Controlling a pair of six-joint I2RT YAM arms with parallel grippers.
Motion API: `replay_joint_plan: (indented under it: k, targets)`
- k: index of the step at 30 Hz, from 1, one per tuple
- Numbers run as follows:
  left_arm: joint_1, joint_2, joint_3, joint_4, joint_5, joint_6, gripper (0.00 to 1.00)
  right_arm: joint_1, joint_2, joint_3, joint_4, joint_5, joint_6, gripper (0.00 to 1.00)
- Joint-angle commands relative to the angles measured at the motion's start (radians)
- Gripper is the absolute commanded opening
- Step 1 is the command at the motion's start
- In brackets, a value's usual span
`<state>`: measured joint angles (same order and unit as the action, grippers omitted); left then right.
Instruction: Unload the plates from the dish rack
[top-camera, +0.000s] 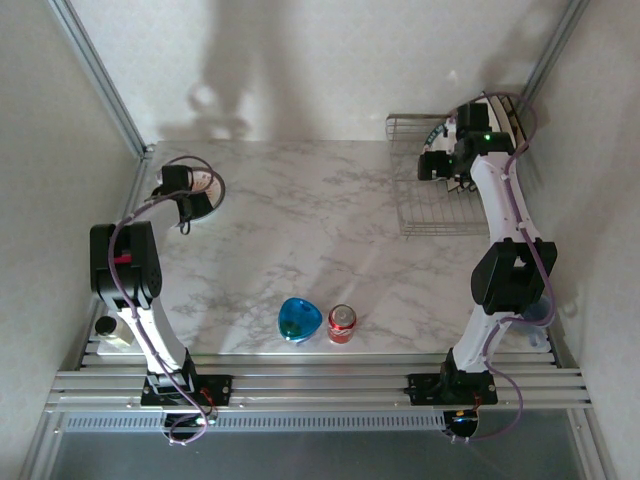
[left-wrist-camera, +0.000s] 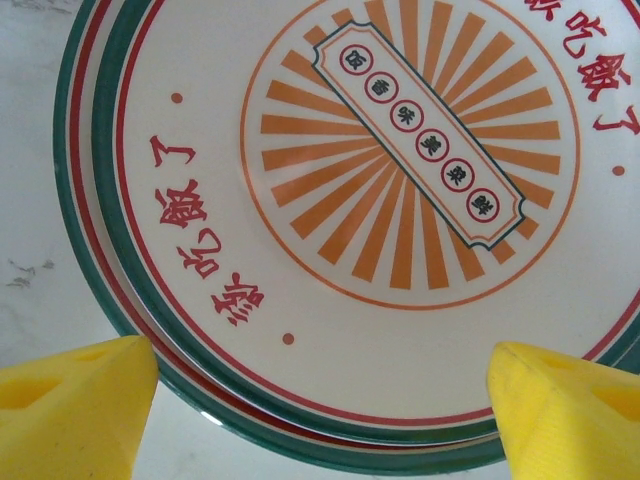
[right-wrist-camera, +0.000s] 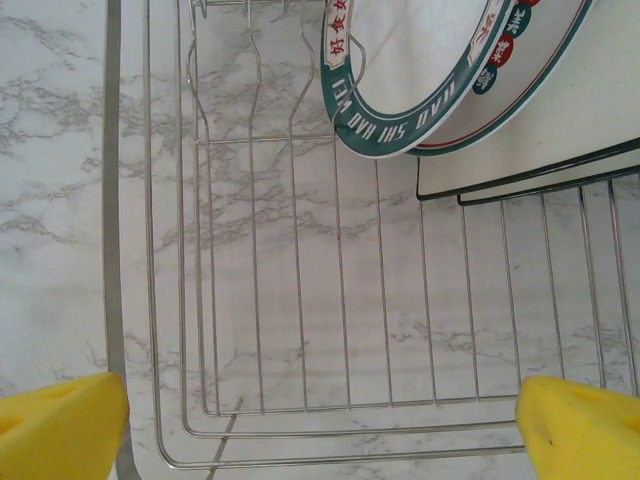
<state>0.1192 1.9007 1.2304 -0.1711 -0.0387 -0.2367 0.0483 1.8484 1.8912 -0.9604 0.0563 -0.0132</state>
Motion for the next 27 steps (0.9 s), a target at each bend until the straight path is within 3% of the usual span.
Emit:
replay_joint_plan:
  k: [1, 4, 7, 11, 15, 27]
  targets:
    - [-0.012, -0.008, 0.038, -0.055, -0.023, 0.032, 0.86, 0.007, -0.037, -0.011, 0.003, 0.009, -0.013, 0.99]
    - [-0.027, -0.031, 0.100, -0.135, -0.053, 0.065, 0.89, 0.008, -0.035, 0.001, -0.005, 0.018, -0.011, 0.99]
    - [-0.052, -0.073, 0.167, -0.194, -0.040, 0.093, 1.00, 0.007, -0.024, 0.015, -0.012, 0.033, -0.007, 0.99]
    - [-0.099, -0.059, 0.335, -0.362, 0.025, 0.146, 1.00, 0.006, 0.005, 0.030, -0.016, 0.084, 0.003, 0.99]
    - [-0.157, -0.004, 0.497, -0.545, -0.042, 0.203, 0.99, -0.001, 0.050, 0.067, 0.015, 0.073, 0.032, 0.99]
    - [-0.167, 0.019, 0.547, -0.566, -0.006, 0.234, 1.00, -0.028, 0.349, 0.390, -0.019, 0.132, 0.045, 0.99]
